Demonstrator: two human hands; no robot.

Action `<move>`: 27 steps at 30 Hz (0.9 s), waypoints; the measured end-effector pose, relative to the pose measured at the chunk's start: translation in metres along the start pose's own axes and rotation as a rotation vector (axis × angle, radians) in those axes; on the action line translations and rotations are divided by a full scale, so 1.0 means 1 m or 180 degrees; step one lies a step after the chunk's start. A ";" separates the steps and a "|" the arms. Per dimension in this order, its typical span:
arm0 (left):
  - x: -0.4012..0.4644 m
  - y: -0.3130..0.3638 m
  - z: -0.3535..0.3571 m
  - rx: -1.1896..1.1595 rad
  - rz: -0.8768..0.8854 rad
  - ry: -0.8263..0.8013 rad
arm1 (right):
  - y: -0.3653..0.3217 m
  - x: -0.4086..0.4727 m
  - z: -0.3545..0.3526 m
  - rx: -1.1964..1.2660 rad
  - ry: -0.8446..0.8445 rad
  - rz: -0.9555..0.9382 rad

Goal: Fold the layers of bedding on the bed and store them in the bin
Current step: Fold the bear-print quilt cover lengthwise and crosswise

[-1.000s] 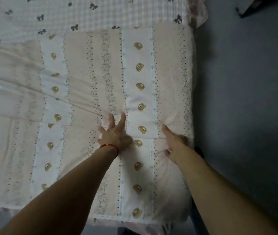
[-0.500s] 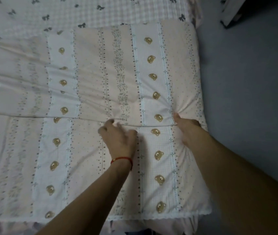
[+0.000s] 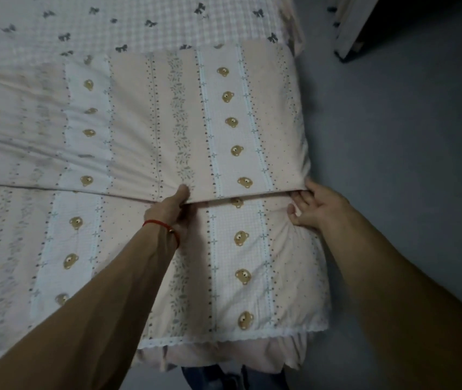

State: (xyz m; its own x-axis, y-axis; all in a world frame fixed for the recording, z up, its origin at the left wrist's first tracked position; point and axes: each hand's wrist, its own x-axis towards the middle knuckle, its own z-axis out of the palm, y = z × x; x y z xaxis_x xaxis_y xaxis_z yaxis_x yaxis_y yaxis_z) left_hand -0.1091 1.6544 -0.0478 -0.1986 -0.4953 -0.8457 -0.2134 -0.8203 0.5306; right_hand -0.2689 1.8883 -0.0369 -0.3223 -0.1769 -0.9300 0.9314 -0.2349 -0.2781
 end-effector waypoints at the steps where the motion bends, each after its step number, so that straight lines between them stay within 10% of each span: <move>1: -0.005 -0.007 -0.007 -0.0090 0.0037 0.0058 | 0.004 -0.004 -0.003 0.0041 -0.0005 -0.0047; 27: -0.108 -0.140 -0.152 -0.0785 -0.0218 0.0030 | 0.162 -0.090 -0.146 0.0902 0.0233 -0.0515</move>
State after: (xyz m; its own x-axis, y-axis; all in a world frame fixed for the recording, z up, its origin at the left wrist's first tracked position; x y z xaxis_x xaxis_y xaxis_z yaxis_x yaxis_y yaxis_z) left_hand 0.0875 1.7793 -0.0398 -0.1825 -0.4379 -0.8803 0.0140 -0.8964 0.4430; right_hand -0.0638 2.0055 -0.0330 -0.4397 -0.0489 -0.8968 0.7817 -0.5125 -0.3553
